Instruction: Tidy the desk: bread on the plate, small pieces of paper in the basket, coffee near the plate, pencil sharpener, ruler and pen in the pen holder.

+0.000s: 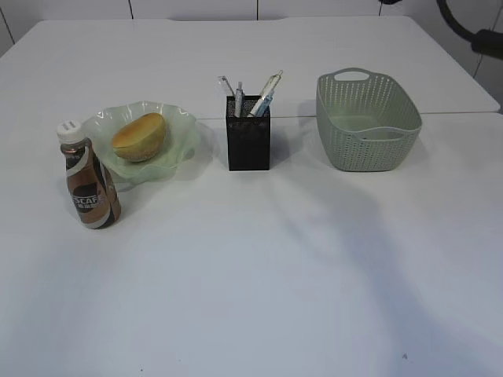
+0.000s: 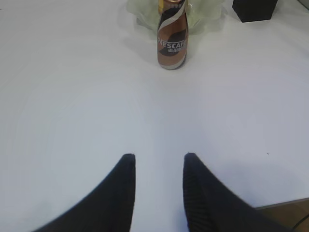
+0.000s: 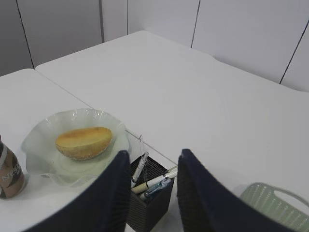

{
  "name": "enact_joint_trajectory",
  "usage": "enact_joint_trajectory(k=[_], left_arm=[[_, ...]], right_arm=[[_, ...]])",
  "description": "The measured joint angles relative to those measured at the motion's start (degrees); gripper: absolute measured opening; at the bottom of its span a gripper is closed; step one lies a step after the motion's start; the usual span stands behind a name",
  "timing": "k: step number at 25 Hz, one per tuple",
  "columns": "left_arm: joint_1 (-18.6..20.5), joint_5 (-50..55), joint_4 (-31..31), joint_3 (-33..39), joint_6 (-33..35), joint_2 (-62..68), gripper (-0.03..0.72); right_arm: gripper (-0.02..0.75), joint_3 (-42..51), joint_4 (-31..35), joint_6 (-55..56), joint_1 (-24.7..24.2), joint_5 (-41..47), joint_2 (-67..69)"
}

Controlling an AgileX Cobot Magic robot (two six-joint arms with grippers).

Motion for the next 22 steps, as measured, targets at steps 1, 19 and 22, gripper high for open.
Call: enact_joint_trajectory(k=[1, 19, 22], left_arm=[[0.0, 0.0, 0.0, 0.0, 0.0, 0.0, 0.231], [0.0, 0.0, 0.0, 0.0, 0.0, 0.0, 0.231], [0.0, 0.0, 0.0, 0.0, 0.0, 0.0, 0.230]], right_arm=[[0.277, 0.0, 0.0, 0.0, 0.0, 0.1, 0.5], [0.277, 1.7, 7.9, -10.9, 0.0, 4.4, 4.6], [0.277, 4.3, 12.6, -15.7, 0.0, 6.6, 4.6]])
